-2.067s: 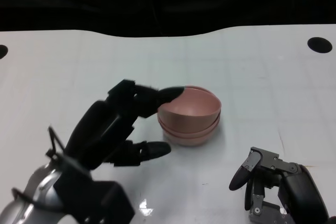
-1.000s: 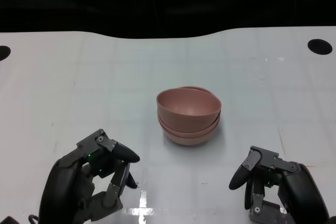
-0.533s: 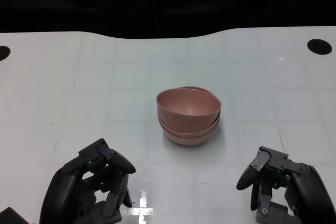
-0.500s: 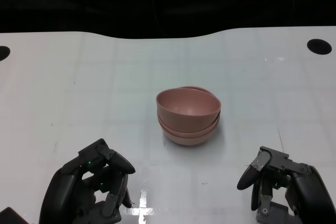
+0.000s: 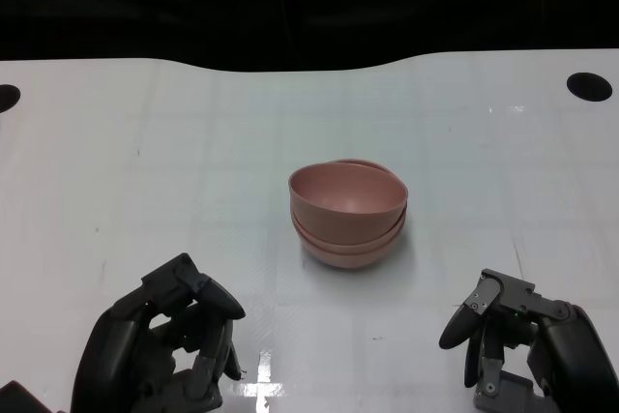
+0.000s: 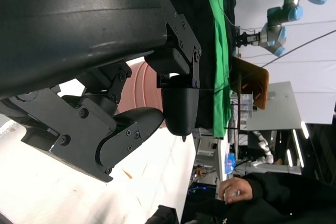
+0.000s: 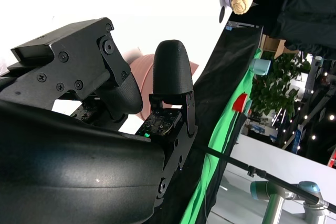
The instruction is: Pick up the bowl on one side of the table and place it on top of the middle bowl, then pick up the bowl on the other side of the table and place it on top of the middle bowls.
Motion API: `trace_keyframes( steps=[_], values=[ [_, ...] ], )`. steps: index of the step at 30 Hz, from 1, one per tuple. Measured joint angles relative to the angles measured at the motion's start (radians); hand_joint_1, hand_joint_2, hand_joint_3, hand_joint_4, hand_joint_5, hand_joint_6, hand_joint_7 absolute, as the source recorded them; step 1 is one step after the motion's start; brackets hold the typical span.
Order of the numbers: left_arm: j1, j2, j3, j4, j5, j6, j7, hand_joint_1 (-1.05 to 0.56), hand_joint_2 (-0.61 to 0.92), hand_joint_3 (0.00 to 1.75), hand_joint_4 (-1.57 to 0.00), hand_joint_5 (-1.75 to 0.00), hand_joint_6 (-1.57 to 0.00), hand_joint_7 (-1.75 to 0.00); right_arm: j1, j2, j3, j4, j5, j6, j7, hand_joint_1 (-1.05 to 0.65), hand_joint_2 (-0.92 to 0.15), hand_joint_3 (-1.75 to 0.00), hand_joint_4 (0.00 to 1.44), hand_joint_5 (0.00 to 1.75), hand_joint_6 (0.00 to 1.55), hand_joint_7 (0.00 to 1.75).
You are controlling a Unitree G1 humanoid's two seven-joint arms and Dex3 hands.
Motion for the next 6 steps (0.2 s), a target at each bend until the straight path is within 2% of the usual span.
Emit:
trace_keyframes(
  steps=[6],
  values=[
    [0.0, -0.004, 0.005, 0.005, -0.002, 0.0, -0.022, -0.24, 0.53, 1.12, -0.85, -1.75, -0.75, -1.56, 0.0, 0.0, -0.002, 0.0, 0.003, 0.0, 0.006, -0.01, -0.29, -1.55, 0.92, 1.71, 0.83, 1.4]
  ],
)
